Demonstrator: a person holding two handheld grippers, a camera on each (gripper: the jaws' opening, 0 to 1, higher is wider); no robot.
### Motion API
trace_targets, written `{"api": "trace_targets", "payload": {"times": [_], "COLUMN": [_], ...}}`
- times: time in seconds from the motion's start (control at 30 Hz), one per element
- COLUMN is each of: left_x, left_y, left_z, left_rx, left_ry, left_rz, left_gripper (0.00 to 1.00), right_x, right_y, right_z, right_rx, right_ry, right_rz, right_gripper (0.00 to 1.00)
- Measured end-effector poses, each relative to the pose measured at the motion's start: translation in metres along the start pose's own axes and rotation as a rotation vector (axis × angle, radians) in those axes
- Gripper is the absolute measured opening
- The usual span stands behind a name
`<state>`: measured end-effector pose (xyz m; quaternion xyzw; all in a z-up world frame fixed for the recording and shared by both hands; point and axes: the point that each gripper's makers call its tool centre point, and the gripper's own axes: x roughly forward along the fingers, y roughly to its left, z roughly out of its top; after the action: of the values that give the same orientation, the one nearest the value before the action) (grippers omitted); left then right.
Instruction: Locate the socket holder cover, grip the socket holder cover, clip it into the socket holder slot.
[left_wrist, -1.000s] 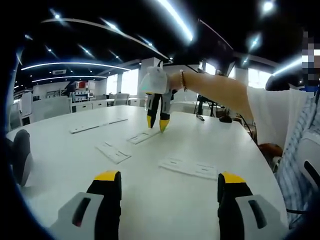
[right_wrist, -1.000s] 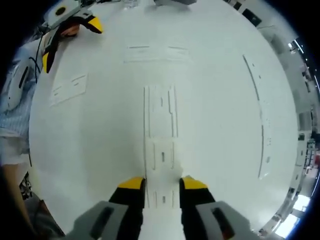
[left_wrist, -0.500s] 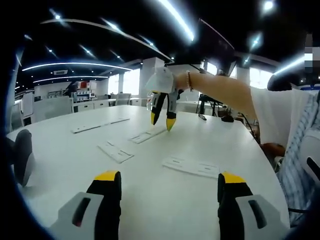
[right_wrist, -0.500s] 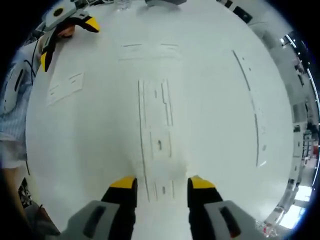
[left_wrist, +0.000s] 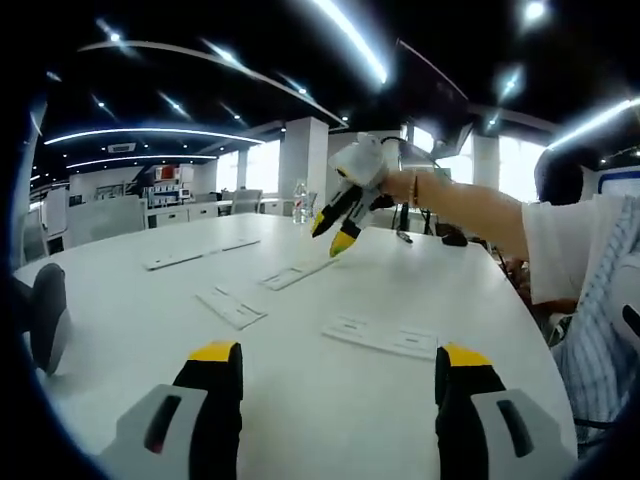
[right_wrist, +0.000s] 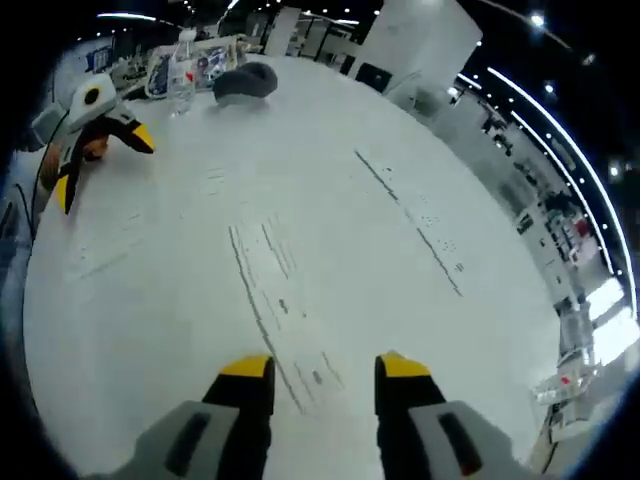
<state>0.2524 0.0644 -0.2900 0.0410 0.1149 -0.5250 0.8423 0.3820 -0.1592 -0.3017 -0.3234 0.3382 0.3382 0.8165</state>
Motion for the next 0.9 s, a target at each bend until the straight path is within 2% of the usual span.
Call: {"api": "trace_targets", "payload": {"times": [0.03, 0.07, 0.17, 0.27, 0.33, 0.4, 0.5, 0.63, 0.7, 0.8, 0.9], "left_x": [0.000, 0.001, 0.001, 0.000, -0.001, -0.003, -0.005, -0.006, -0.007, -0.008, -0.009], "left_y": [0.000, -0.001, -0.003, -0.005, -0.006, -0.006, -0.007, -0.007, -0.008, -0.010, -0.010], "left_z": [0.000, -0.001, -0.001, 0.001, 0.002, 0.004, 0.006, 0.009, 0.010, 0.011, 0.013], "left_rx": [-0.003, -0.006, -0.007, -0.004, -0.004, -0.001, 0.000, -0.004, -0.010, -0.013, -0.016], "left_ry": [0.001, 0.003, 0.002, -0.006, -0.010, -0.018, -0.028, -0.040, -0.047, -0.053, -0.060], "left_rz": [-0.001, -0.004, -0.008, -0.012, -0.011, -0.008, -0.007, -0.007, -0.011, -0.017, -0.020], "left_gripper": [0.79, 0.79, 0.79, 0.79, 0.79, 0.79, 0.79, 0.79, 0.79, 0.79, 0.79], "right_x": [0.000, -0.002, -0.006, -0.010, -0.012, -0.015, -0.021, -0.027, -0.031, -0.035, -0.043], "right_y": [0.002, 0.002, 0.011, 0.015, 0.013, 0.014, 0.015, 0.017, 0.016, 0.016, 0.003], "right_z": [-0.002, -0.004, -0.002, 0.000, -0.007, -0.008, 0.000, 0.009, 0.010, 0.017, 0.025], "right_rx": [0.017, 0.050, 0.101, 0.142, 0.139, 0.188, 0.283, 0.368, 0.428, 0.451, 0.495], "right_ry": [-0.003, -0.023, -0.083, -0.114, -0.077, -0.086, -0.163, -0.249, -0.287, -0.343, -0.458], "right_rz": [-0.009, -0.052, -0.081, -0.120, -0.188, -0.236, -0.267, -0.311, -0.351, -0.395, -0.457], "right_gripper": [0.42, 0.42, 0.43, 0.42, 0.42, 0.42, 0.42, 0.42, 0.42, 0.41, 0.39]}}
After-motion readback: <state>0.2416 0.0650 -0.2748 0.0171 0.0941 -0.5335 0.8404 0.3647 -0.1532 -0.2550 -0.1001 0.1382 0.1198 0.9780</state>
